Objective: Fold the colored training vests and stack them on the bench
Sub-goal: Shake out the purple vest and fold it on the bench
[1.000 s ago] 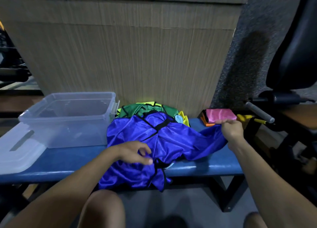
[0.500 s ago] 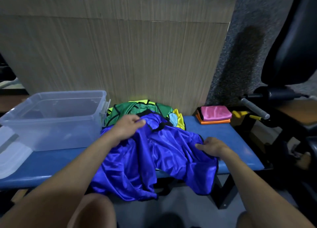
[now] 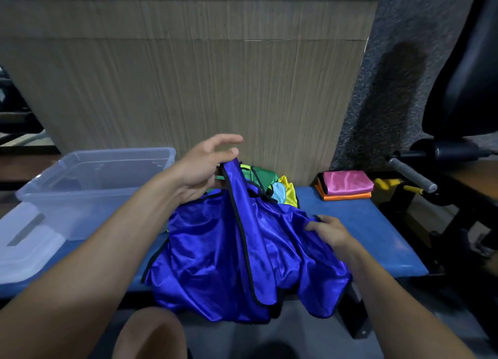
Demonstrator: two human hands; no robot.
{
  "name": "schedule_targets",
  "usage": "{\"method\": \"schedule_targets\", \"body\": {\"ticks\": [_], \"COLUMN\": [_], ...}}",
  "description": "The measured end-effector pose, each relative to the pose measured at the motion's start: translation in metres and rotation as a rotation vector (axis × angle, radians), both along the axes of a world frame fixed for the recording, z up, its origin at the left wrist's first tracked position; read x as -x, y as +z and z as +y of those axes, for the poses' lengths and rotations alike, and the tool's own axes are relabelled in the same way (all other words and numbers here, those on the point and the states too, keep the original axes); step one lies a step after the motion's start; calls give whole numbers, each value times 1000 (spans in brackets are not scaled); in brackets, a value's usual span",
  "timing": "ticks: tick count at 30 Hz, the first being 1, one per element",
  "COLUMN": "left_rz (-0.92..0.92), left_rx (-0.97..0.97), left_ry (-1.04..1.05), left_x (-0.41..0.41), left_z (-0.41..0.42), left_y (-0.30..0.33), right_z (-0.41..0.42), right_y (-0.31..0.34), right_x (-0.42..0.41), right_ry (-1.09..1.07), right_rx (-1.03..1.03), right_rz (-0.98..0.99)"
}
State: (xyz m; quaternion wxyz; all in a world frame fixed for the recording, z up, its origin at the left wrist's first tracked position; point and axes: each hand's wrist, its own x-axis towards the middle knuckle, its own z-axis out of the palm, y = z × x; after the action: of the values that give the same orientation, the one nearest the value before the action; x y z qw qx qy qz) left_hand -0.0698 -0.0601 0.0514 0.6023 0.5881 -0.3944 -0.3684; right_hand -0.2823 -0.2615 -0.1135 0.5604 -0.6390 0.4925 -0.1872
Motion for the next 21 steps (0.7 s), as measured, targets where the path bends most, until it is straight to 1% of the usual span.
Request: {"method": "schedule_targets", "body": {"ticks": [1, 3, 4, 5, 6, 7, 9, 10, 11, 12, 13, 15, 17, 18, 20, 21], "left_rz": [-3, -10, -50, -136, -273, -461, -886, -1069, -1201, -1281, -1319, -1345, -1318, -1259, -1027, -930], "left_rx": [21, 33, 27, 22, 30, 50, 95, 113, 138, 157, 173, 138, 100, 85, 53, 64], "left_ry": [-31, -140, -196, -232, -240, -208, -85, -25, 23, 58, 78, 98, 35, -41, -195, -223], "left_x": [2, 8, 11, 14, 16, 17, 17, 17, 17, 19, 21, 23, 24, 26, 32, 35], "left_z": [4, 14, 19, 21, 23, 23, 22, 22, 22, 24, 27, 32, 39, 43, 50, 53], "left_y": [4, 13, 19, 23, 26, 29, 34, 36, 38, 42, 45, 51, 58, 63, 71, 73], "right_z": [1, 6, 7, 10, 15, 21, 33, 38, 44, 49, 54, 65, 74, 80, 90, 93], "right_y": [9, 36, 51, 67, 85, 101, 129, 141, 152, 162, 171, 186, 198, 204, 212, 215], "right_x": [0, -1, -3, -5, -7, -9, -11, -13, -14, -15, -14, -12, -10, -9, -9, -9], "right_ry": [5, 54, 75, 99, 132, 168, 237, 262, 276, 295, 314, 352, 379, 384, 414, 439], "right_rx": [-76, -141, -140, -124, -102, -80, -15, 36, 97, 156, 212, 288, 321, 328, 349, 366], "right_rz": [-133, -343, -426, -502, -556, -603, -658, -658, -648, -635, -616, -596, -592, -594, -591, -583]}}
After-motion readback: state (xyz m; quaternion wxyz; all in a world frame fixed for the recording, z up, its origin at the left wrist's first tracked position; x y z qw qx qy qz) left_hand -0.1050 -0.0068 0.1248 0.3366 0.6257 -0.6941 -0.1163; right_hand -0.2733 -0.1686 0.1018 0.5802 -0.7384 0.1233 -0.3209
